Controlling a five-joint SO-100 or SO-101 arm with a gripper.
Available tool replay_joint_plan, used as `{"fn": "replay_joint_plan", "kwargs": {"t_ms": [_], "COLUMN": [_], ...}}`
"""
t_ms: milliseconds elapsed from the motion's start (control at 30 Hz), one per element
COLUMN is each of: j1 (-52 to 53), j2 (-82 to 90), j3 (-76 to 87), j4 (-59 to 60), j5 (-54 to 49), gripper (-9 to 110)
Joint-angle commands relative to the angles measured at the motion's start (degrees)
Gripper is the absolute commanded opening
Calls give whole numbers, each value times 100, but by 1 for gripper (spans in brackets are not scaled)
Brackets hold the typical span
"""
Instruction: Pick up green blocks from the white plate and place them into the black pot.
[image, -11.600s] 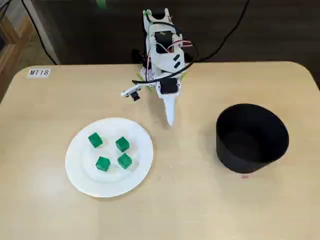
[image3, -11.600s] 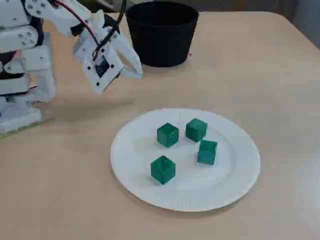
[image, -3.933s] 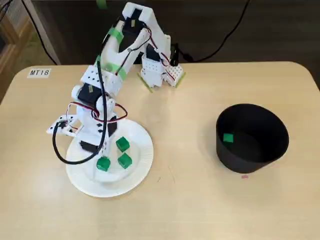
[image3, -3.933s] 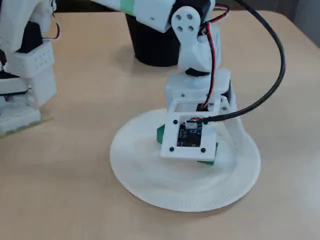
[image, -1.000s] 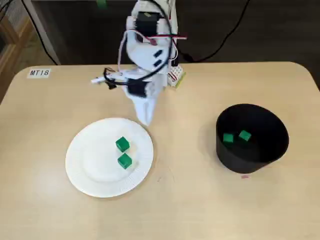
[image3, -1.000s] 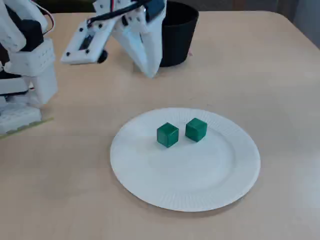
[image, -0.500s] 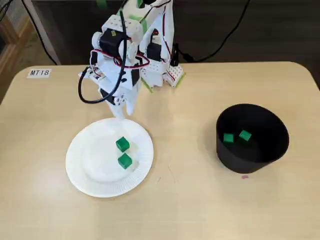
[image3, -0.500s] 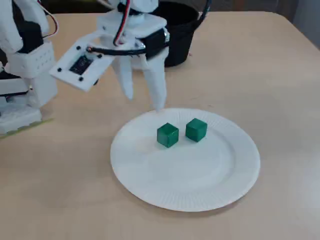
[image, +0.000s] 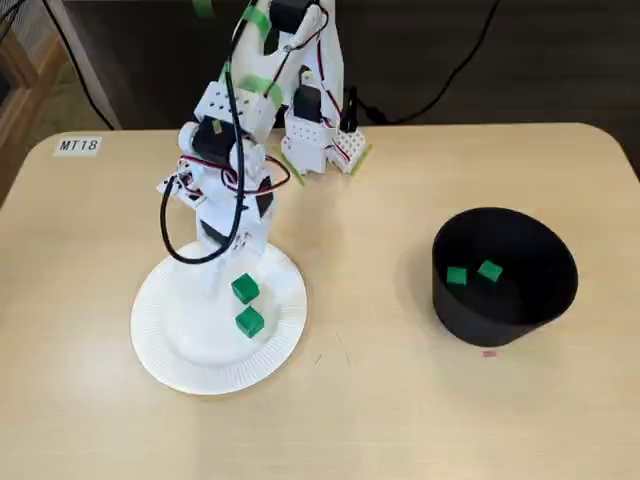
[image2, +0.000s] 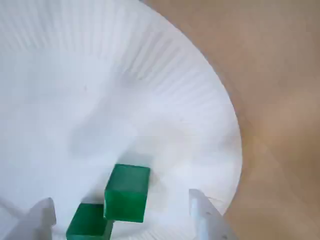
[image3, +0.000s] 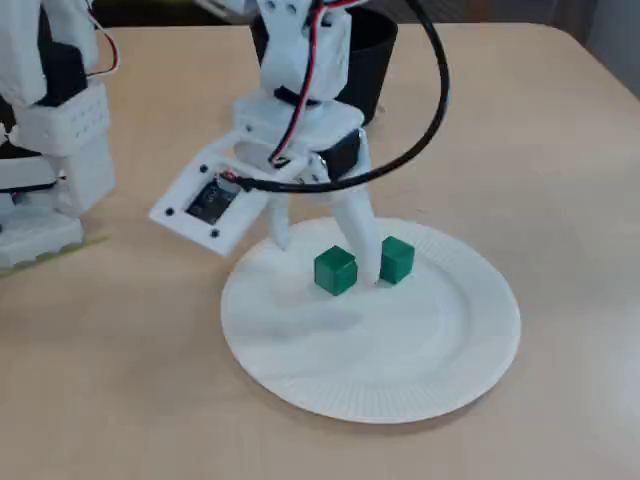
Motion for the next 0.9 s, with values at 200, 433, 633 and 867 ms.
{"fn": "replay_joint_plan", "kwargs": {"t_ms": [200,433,633,867], "j1": [-123,-62,-62,62], "j2": [-387,-686,-782,-246], "j3": [-422,-422,-422,-835], "j4": [-352,-659,-1099,-1433], "j5": [132,316,571,562], "gripper": [33,15,-2,-2]}}
